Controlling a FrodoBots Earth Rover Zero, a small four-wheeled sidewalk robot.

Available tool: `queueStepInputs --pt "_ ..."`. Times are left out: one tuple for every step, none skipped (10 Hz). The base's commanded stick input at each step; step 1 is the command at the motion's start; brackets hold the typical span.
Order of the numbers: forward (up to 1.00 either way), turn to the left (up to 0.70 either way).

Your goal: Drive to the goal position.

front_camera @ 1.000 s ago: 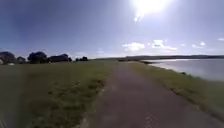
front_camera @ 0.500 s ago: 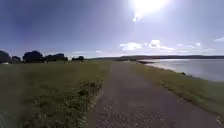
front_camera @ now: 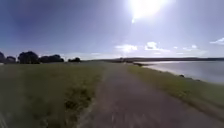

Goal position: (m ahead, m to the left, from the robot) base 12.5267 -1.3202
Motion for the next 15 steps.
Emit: queueStepInputs --pt "0.70 0.05" --pt "0.70 0.05" --pt "0.70 0.05" --pt "0.70 0.05" --pt "0.70 0.05" --pt "0.70 0.05" --pt "0.70 0.05" --pt "0.70 0.05" --pt "0.70 0.05" --pt "0.70 0.05" --pt "0.70 0.05" --pt "0.70 0.05" --pt "0.70 0.05" --pt "0.70 0.05" --pt "0.70 0.05"
